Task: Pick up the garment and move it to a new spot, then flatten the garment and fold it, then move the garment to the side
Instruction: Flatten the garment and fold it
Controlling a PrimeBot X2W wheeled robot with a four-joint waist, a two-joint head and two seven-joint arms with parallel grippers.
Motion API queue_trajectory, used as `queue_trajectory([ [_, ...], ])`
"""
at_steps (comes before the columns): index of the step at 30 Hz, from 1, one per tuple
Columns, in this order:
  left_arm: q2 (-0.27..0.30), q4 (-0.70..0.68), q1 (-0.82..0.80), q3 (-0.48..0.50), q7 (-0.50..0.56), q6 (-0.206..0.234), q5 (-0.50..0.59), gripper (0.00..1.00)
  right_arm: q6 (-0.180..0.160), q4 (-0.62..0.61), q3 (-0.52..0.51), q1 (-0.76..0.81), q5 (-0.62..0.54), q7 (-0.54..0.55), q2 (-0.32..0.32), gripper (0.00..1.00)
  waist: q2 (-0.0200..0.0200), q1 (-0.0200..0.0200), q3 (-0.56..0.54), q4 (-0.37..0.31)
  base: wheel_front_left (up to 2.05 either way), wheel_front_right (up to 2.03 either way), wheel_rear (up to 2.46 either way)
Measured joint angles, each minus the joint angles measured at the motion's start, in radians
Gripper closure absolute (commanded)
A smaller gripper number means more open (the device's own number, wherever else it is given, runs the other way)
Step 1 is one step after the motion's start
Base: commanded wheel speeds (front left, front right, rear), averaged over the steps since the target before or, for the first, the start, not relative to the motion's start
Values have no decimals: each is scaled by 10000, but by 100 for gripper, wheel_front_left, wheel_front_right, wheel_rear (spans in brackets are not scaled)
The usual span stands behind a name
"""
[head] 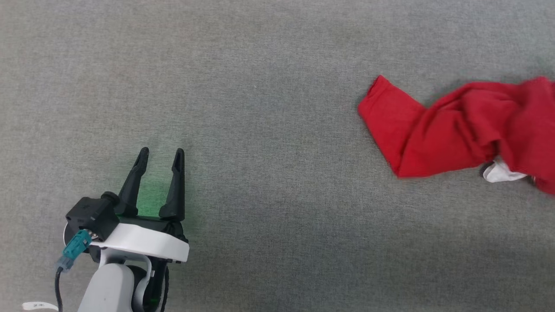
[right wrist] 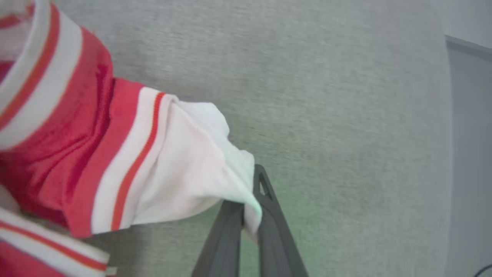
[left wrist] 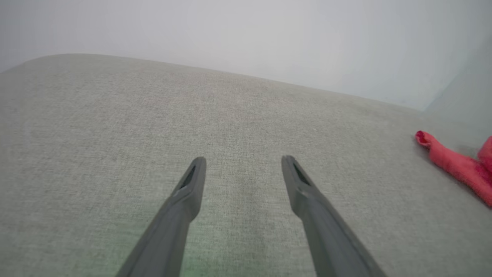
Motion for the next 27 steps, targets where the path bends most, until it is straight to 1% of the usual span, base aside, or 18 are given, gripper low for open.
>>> queue_trajectory([
  [4, 63, 13, -56, -69, -2, 0, -17, 0, -8, 531, -752, 290, -508, -474, -4, 100, 0, 0, 75, -65, 0, 0, 0],
  [8, 119, 59, -134, -113, -2, 0, -33, 0, -8, 694, -1089, 377, -905, -729, 357, 100, 0, 0, 110, -84, 0, 0, 0],
  [9, 119, 59, -134, -113, -2, 0, -33, 0, -8, 694, -1089, 377, -905, -729, 357, 100, 0, 0, 110, -84, 0, 0, 0],
  [10, 161, 79, -151, -144, 0, 0, -33, 0, -8, 708, -1208, 370, -1064, -842, 571, 100, 0, 0, 104, -90, 0, 0, 0],
  [11, 188, 73, -165, -178, -2, 0, -33, 0, -8, 694, -1260, 360, -1104, -951, 704, 87, 0, 0, 91, -93, 0, 0, 0],
  [12, 188, 73, -165, -178, -2, 0, -33, 0, -8, 694, -1260, 360, -1104, -951, 704, 56, 0, 0, 91, -93, 0, 0, 0],
  [13, 242, 61, -174, -257, -2, 0, -35, 0, -8, 683, -1313, 353, -1210, -1139, 828, 0, 0, 0, 67, -94, 0, 0, 0],
  [16, 489, -29, -331, -581, 0, 0, -61, 0, -8, 665, -1624, 318, -1595, -1908, 1074, 0, 0, 0, -45, -101, 0, 0, 0],
  [20, 1129, -405, -684, -1218, -2, 0, -75, 0, -8, 518, -2008, 456, -1965, -2993, 1528, 0, 0, 0, -283, -187, 0, 0, 0],
  [24, 2186, -815, -1270, -2282, -2, 0, -146, 0, -8, 115, -2560, 724, -2286, -4176, 2155, 0, 0, 0, -544, -448, 0, 0, 0],
  [27, 3106, -1170, -2006, -3557, 4, -2, -431, 0, -10, -337, -2915, 990, -2266, -5010, 2813, 0, 0, 0, -731, -739, 0, 0, 0],
])
